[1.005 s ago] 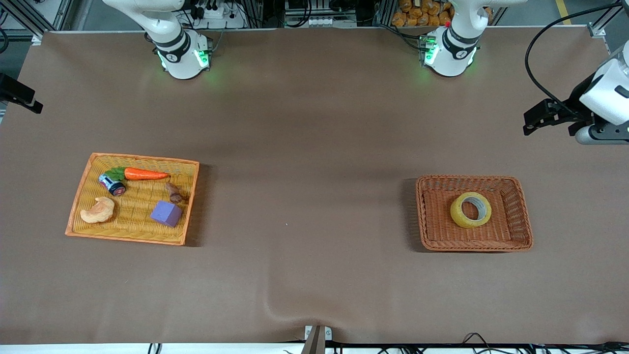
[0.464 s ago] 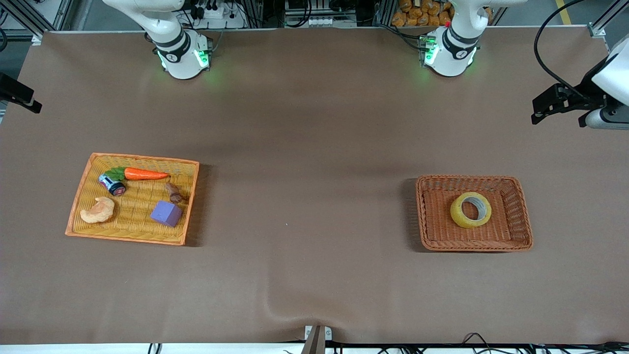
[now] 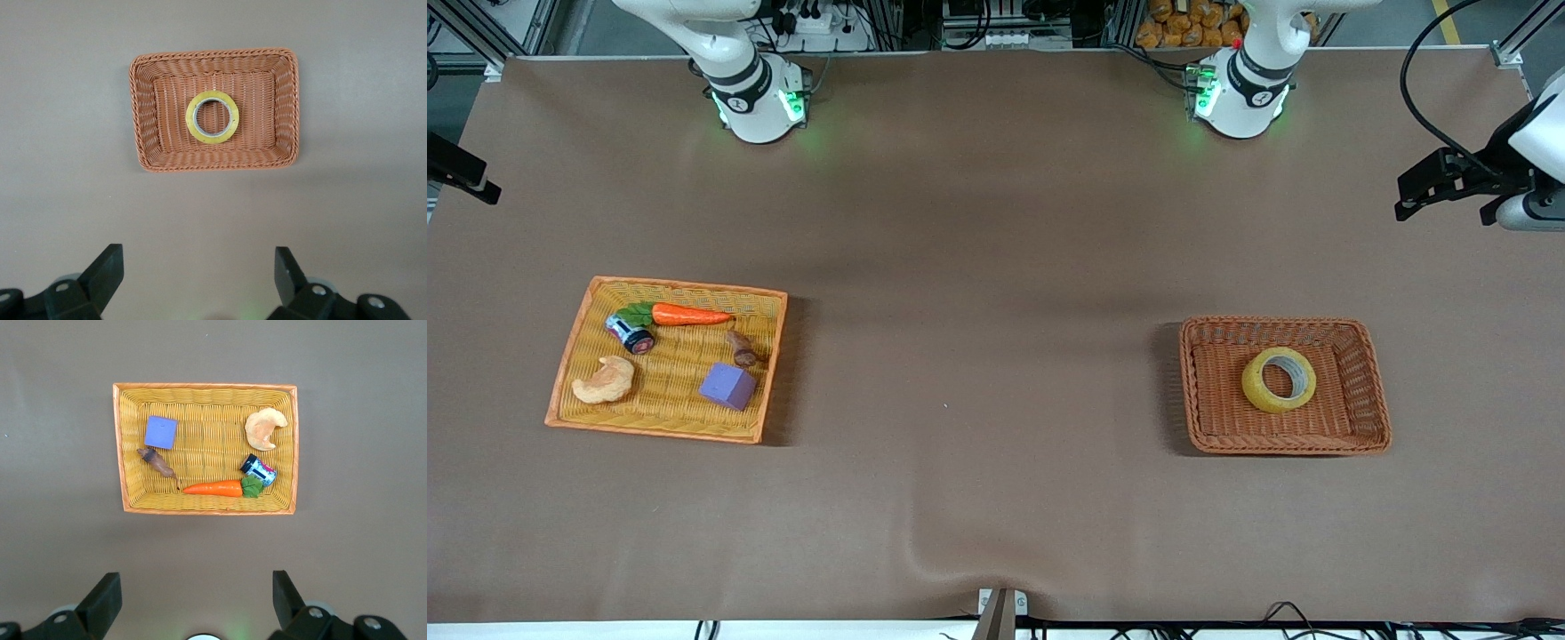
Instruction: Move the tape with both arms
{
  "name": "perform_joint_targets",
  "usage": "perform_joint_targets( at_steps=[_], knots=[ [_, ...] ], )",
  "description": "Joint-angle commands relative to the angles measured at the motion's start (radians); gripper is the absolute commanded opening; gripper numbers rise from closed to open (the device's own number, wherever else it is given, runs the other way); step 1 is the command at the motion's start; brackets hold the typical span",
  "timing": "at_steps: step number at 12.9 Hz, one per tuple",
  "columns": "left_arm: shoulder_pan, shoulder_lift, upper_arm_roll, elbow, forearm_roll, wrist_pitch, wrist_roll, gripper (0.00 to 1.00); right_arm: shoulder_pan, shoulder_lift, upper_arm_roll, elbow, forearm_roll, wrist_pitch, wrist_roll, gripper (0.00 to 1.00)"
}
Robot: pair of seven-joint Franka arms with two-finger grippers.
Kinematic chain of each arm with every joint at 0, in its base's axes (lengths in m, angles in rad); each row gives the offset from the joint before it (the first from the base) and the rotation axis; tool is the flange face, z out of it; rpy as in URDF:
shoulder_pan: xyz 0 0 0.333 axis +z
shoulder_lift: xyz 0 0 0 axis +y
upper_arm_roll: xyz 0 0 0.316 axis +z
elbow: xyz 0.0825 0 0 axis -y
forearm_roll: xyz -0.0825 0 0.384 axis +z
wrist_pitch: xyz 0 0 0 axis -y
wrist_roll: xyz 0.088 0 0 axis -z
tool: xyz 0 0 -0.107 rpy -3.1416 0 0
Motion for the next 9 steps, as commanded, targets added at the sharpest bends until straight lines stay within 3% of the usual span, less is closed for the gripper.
perform_joint_targets(
  at_steps=[1, 9],
  knots=[
    [0.005, -0.005, 0.004, 0.011, -0.024, -0.030, 0.019, 1.00, -0.021, 0.008, 0.013, 0.018, -0.006, -0.011, -0.011, 1.00],
    [0.005, 0.001, 0.004, 0.022, -0.047, -0.028, 0.008, 1.00, -0.021, 0.009, 0.013, 0.018, -0.006, -0.011, -0.011, 1.00]
  ],
)
